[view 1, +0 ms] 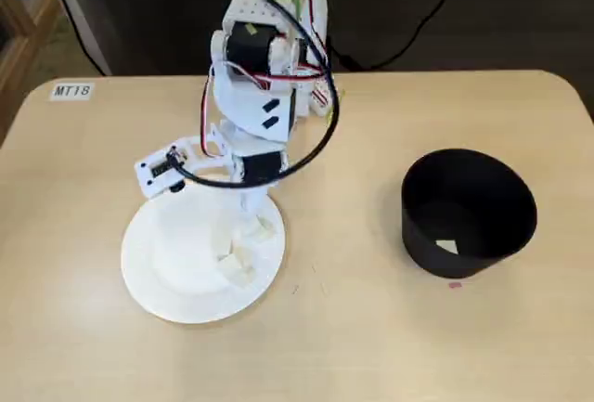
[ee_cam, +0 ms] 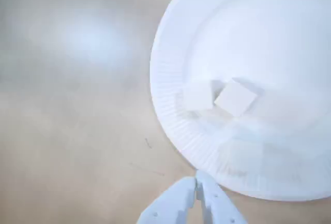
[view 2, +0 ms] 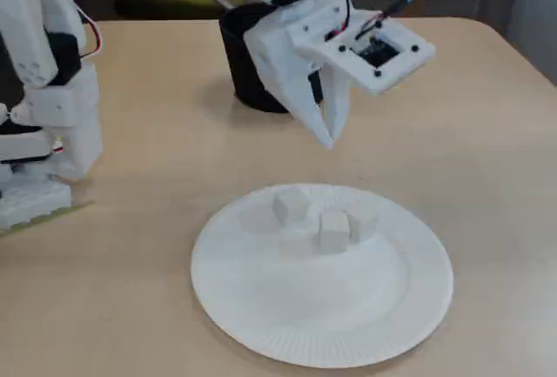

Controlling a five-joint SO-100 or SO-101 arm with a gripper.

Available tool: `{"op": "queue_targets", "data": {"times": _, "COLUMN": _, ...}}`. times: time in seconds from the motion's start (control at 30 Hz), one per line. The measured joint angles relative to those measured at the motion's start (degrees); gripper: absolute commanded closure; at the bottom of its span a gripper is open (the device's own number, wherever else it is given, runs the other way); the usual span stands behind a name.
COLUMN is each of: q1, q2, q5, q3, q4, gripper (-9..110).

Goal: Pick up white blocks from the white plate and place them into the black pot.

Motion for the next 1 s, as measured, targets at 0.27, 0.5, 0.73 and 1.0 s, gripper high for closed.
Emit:
{"op": "queue_targets", "data": {"times": 0.27, "q1": 3.7, "q2": -3.2, "q5": 1.9, "q3": -1.2, "q4": 0.9, "gripper": 104}}
{"op": "queue_targets", "data": {"times": 0.5, "q1": 3.5, "q2": -3.4, "q5": 9.1, "q3": -3.3, "q4": 11.5, "gripper": 104}}
{"op": "queue_targets", "data": {"times": 0.73, "q1": 3.3, "q2": -3.7, "q5": 8.8, "q3": -3.4, "q4": 17.3, "gripper": 89}}
{"op": "queue_targets", "data": {"times": 1.0, "q1": 4.4, "q2": -3.7, "q5": 7.3, "q3": -3.4, "q4": 20.3, "gripper": 72}}
